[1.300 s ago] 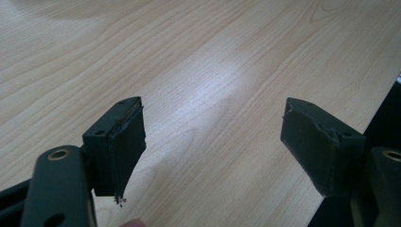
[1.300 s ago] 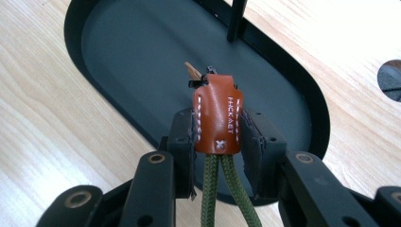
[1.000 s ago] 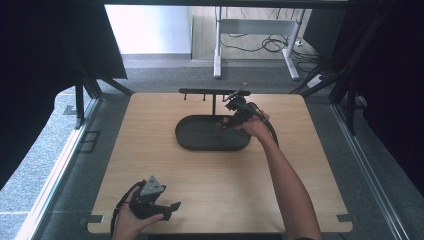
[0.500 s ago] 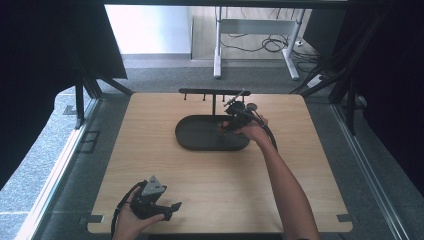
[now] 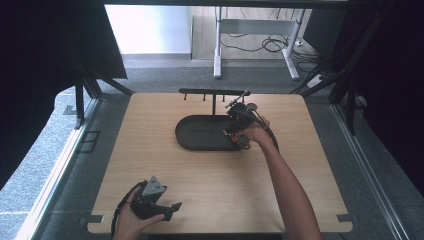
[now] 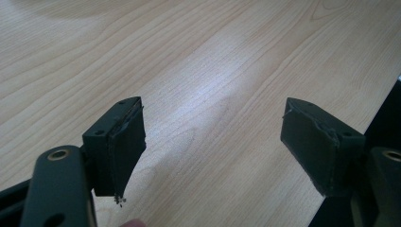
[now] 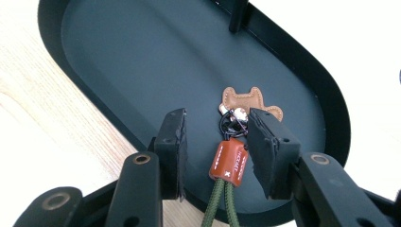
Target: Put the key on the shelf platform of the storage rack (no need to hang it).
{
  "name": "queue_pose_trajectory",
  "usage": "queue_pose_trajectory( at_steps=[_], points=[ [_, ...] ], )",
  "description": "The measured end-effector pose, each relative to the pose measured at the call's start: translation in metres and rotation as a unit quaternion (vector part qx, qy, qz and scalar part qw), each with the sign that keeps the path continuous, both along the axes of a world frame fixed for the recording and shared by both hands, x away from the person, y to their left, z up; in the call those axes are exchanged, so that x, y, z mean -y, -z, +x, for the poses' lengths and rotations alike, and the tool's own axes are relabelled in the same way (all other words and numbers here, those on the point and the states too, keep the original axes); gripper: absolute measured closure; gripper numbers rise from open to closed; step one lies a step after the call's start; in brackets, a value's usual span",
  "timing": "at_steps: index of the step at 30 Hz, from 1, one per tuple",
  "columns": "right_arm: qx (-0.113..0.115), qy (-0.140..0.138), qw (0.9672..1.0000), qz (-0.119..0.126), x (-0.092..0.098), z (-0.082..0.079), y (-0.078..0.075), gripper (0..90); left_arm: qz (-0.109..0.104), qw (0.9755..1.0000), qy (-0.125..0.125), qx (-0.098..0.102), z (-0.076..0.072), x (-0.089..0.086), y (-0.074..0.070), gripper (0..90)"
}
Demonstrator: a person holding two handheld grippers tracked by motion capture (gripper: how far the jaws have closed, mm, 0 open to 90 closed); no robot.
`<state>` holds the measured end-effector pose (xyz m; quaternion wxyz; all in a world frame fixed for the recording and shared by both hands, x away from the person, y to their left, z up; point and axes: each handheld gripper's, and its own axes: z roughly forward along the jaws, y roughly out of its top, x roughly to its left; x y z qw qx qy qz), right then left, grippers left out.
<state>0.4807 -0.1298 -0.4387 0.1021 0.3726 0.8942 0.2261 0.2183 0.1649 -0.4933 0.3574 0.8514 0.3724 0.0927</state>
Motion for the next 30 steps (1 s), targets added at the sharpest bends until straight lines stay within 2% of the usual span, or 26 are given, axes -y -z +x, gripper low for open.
queue_pose_trajectory(
  at_steps=[13,30],
  points=[
    [-0.004,-0.003,1.0000,0.007,0.006,-0.008,-0.004,55.8,0.001,1.0000,0.001,-0.003,0.000,0.002,0.001,23.3],
    [0.006,-0.016,0.9993,0.034,0.021,-0.033,-0.010,51.7,0.005,1.0000,0.004,-0.002,0.000,0.003,0.002,23.3]
  ],
)
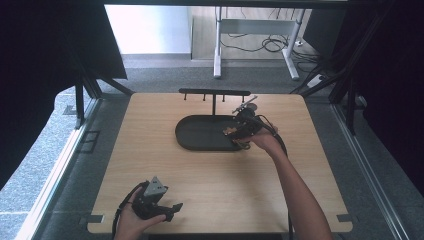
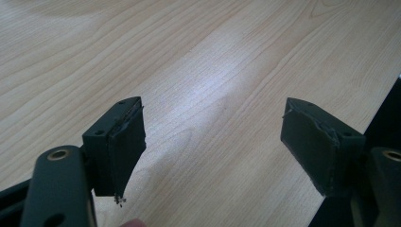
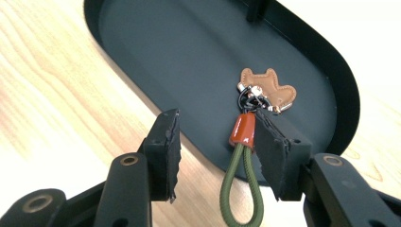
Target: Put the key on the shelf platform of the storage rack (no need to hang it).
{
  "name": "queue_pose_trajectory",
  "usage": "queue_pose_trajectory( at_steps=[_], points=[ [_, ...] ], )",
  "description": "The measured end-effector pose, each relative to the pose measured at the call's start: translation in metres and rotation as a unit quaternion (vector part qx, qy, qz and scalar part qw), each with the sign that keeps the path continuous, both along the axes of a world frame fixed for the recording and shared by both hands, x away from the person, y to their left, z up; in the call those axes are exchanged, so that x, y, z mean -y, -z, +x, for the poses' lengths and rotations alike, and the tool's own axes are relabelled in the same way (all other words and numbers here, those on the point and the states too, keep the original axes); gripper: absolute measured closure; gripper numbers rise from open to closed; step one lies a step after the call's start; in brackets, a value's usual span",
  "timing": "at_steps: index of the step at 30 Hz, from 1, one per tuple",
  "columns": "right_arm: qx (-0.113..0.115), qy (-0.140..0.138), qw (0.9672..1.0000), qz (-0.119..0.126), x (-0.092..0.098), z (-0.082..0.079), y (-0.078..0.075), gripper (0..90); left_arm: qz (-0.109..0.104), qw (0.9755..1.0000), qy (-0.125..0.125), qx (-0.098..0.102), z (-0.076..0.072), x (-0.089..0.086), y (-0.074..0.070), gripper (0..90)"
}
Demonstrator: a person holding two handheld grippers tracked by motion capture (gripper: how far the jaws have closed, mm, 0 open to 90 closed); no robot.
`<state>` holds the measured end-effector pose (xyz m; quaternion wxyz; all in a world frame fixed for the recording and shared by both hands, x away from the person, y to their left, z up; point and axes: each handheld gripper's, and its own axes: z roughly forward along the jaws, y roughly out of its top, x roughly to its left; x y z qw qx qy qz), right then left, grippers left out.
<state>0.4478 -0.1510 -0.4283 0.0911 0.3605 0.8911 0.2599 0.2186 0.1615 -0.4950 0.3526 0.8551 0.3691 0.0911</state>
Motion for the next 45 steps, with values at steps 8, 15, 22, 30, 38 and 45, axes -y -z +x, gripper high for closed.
queue_pose_trajectory(
  at_steps=[8,15,22,30,38,45],
  points=[
    [0.008,-0.009,0.9998,0.018,0.015,-0.019,-0.003,50.0,0.001,1.0000,0.001,-0.002,-0.001,0.003,0.001,23.2],
    [0.015,-0.012,0.9994,0.030,0.030,-0.036,0.000,48.7,0.005,1.0000,0.005,-0.001,-0.001,0.005,0.001,23.2],
    [0.019,-0.011,0.9989,0.041,0.048,-0.056,0.011,47.3,0.006,1.0000,0.004,-0.002,-0.001,0.005,0.002,23.1],
    [0.032,0.001,0.9980,0.054,0.071,-0.082,0.027,47.1,0.007,1.0000,0.003,-0.004,-0.001,0.006,0.002,23.1],
    [0.036,0.015,0.9965,0.074,0.097,-0.112,0.051,47.0,0.012,0.9999,0.001,-0.006,0.000,0.007,0.004,23.1],
    [0.041,0.032,0.9958,0.075,0.117,-0.132,0.068,46.3,0.014,0.9999,0.002,-0.007,-0.001,0.009,0.006,23.1]
  ],
)
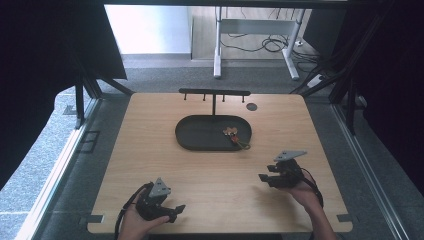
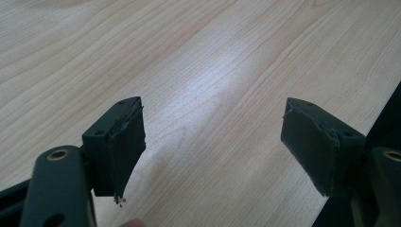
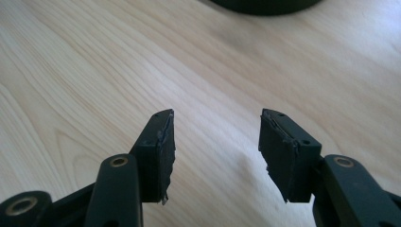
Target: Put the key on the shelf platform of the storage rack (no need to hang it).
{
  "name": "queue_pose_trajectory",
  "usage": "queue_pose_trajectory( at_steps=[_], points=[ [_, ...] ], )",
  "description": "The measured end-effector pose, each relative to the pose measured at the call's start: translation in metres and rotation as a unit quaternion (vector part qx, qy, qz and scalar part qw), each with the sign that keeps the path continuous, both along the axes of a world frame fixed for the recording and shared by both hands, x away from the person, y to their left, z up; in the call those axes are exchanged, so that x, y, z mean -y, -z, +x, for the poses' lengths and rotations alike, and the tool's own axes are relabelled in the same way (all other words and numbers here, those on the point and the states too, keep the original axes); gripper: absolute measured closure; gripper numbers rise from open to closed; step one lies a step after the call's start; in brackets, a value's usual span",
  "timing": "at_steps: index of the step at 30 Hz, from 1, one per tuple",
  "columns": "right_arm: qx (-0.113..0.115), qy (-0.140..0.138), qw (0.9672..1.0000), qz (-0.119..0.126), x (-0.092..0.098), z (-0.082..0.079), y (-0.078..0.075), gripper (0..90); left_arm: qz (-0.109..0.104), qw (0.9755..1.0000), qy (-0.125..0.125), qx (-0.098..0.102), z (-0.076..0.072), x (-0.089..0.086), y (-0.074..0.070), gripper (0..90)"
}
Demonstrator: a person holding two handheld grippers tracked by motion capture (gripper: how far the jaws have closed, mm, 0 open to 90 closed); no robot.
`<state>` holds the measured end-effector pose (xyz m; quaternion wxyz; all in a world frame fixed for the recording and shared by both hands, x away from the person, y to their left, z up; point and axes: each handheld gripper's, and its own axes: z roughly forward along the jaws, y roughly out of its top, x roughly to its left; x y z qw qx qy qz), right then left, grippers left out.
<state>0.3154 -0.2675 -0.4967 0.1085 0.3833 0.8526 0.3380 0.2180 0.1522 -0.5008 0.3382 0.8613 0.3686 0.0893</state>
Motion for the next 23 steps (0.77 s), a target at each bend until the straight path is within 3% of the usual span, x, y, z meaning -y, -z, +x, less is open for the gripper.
queue_pose_trajectory(
  at_steps=[4,8,17,23],
  points=[
    [-0.001,0.008,0.9999,0.011,0.007,-0.010,0.012,46.4,0.001,1.0000,0.002,-0.001,0.000,0.001,0.001,23.1],
    [-0.014,0.011,0.9998,-0.001,0.011,-0.013,0.020,45.8,0.002,1.0000,0.002,-0.001,0.000,0.002,0.001,23.1],
    [0.012,0.019,0.9997,0.009,0.013,-0.016,0.015,43.8,-0.001,1.0000,0.001,0.003,-0.002,-0.001,-0.003,23.0],
    [0.005,0.026,0.9996,0.006,0.015,-0.012,0.020,41.4,-0.008,0.9999,-0.007,0.006,-0.001,-0.003,-0.007,22.8]
  ],
)
